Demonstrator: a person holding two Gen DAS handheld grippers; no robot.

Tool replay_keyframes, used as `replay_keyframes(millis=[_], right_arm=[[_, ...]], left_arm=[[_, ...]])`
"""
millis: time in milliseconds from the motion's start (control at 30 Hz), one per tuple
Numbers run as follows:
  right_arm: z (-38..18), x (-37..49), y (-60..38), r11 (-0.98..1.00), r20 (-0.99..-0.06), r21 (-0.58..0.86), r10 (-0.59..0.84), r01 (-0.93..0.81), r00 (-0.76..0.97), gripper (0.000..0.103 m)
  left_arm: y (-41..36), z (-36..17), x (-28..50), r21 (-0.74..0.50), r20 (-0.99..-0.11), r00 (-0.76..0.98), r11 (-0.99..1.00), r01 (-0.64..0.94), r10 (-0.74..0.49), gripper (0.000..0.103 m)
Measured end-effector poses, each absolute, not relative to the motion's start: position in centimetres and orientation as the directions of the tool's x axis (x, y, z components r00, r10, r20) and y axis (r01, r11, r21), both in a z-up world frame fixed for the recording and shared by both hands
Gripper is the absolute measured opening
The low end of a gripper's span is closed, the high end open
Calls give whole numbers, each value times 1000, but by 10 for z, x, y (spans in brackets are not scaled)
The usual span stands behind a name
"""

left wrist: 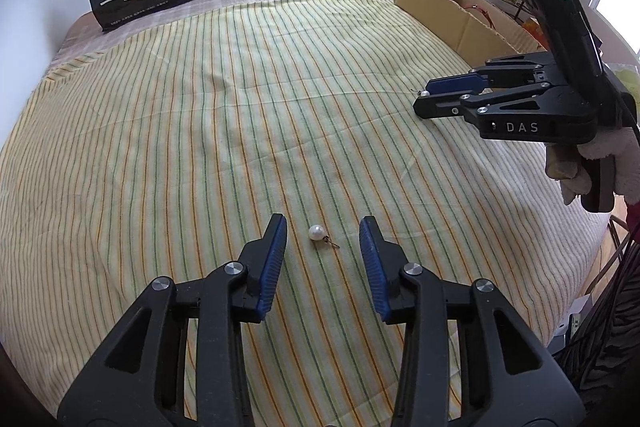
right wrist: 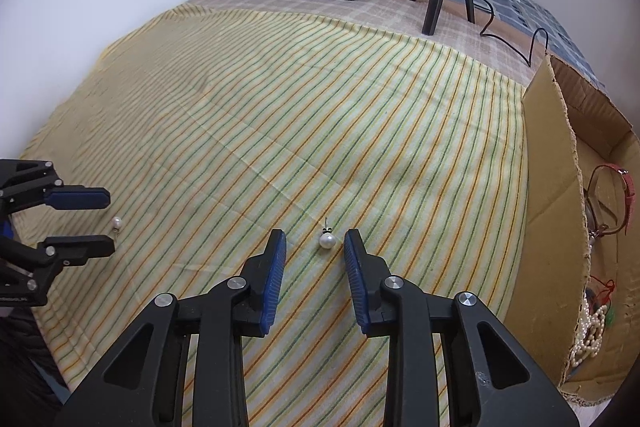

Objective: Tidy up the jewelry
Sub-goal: 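Grasp one loose pearl with the right gripper while the left grasps the other pearl, then carry both held pearls over the box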

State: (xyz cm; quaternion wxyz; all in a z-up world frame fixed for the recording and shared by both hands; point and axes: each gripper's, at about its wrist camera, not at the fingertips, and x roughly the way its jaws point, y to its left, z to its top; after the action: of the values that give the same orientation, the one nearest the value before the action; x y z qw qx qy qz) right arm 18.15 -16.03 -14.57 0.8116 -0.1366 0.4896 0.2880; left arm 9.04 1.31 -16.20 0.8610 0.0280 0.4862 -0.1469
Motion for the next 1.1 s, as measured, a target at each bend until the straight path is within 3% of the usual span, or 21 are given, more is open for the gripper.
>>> replay_keyframes(millis=[133, 467, 633, 1100], right_arm=[[-147, 183, -160, 799, -873, 66, 337, -597, 354, 26], [-147, 184, -158, 799, -874, 71, 338, -597, 349, 21], [-148, 186, -160, 802, -874, 95, 351, -590, 336, 8], [-131, 180, -158, 795, -851, 105, 383, -598, 359, 7]], left_arm=[[8, -165, 93, -87, -851, 476, 952, 293, -224, 29], [-1, -174, 90, -54, -862, 463, 946, 320, -205, 18], [-1, -174, 90, -52, -863, 461, 945, 322, -204, 8], [4, -162, 88, -50, -853, 484, 955, 293, -193, 7]])
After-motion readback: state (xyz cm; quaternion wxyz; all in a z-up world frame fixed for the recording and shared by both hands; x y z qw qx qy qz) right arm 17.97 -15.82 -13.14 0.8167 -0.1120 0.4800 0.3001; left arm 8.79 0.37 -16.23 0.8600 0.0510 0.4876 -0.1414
